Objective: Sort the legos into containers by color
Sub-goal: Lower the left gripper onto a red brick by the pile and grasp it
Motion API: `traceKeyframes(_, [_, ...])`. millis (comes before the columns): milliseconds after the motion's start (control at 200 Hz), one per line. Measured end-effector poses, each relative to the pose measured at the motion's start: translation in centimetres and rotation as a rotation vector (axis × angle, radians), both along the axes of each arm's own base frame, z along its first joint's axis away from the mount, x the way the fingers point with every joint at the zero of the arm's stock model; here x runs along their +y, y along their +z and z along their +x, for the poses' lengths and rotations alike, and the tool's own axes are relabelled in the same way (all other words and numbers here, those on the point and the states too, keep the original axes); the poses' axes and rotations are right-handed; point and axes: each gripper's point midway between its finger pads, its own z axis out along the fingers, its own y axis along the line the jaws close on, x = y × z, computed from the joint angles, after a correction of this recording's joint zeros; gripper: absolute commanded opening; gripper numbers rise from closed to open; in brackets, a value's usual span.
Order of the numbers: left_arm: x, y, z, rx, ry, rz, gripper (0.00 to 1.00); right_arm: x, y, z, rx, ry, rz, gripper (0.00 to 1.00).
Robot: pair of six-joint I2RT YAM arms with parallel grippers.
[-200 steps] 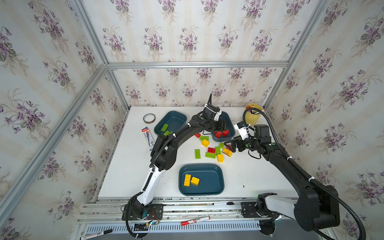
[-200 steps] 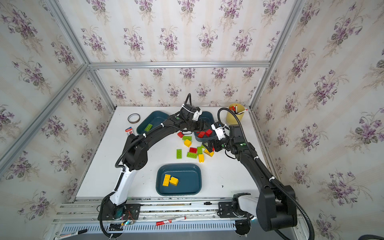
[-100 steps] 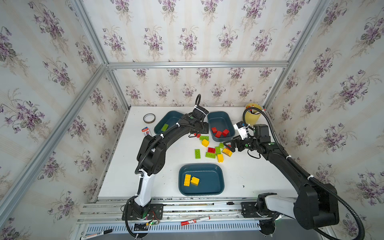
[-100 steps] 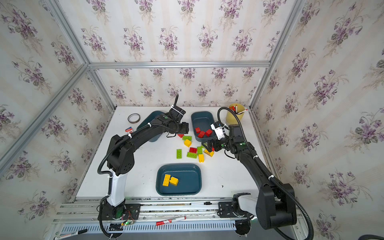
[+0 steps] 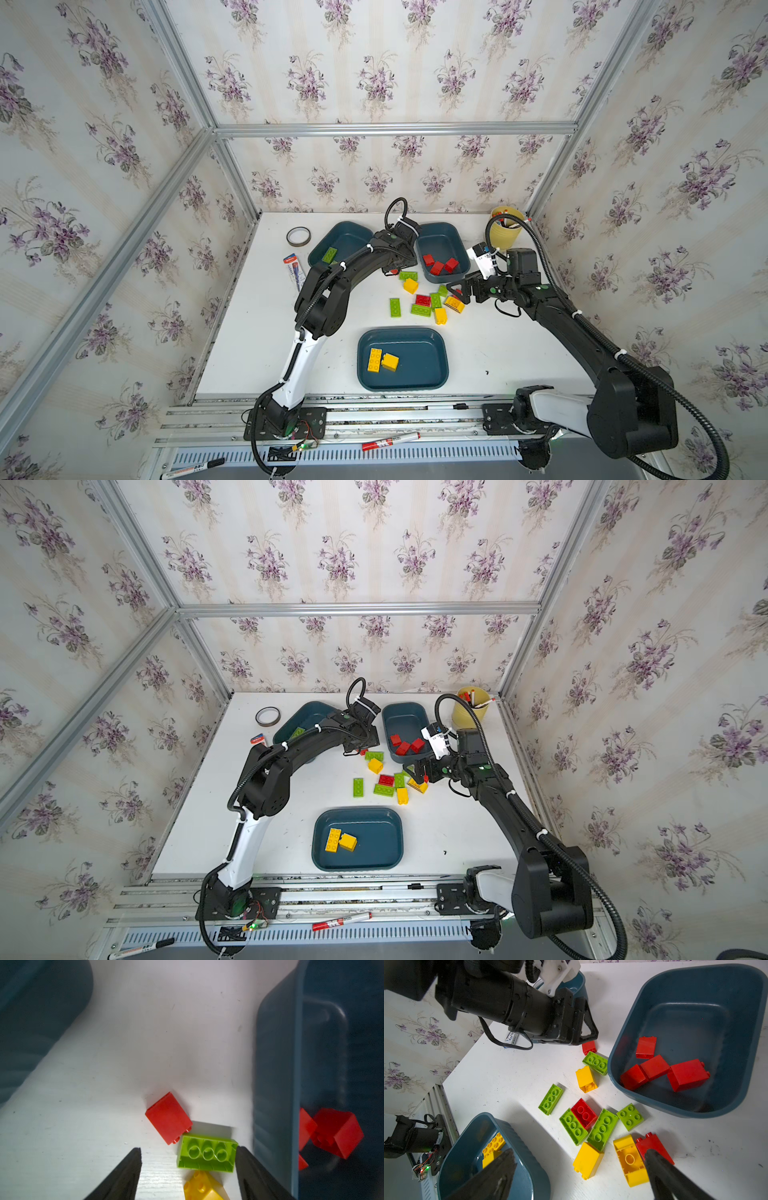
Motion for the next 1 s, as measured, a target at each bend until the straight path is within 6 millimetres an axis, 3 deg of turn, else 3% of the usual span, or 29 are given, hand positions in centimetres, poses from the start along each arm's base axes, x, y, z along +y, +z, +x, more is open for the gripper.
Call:
traceKeyframes(330, [0.4,-2.9,0.8,0.031,0.098,0.028,0.71,0.0,0.1,0.2,0.000,0.001,0.002,1.00])
traceKeyframes(415, [0.4,-3.1,1.2,0.028,0.111,0.033,0.66,0.1,0.0,0.1,0.004,0.002,0.002,1.00])
traceKeyframes(1000, [1.5,-4.1,1.1,0.093,0.159,0.083,0.60,0.2,0.1,0.3,0.018,0.005,0.015,1.00])
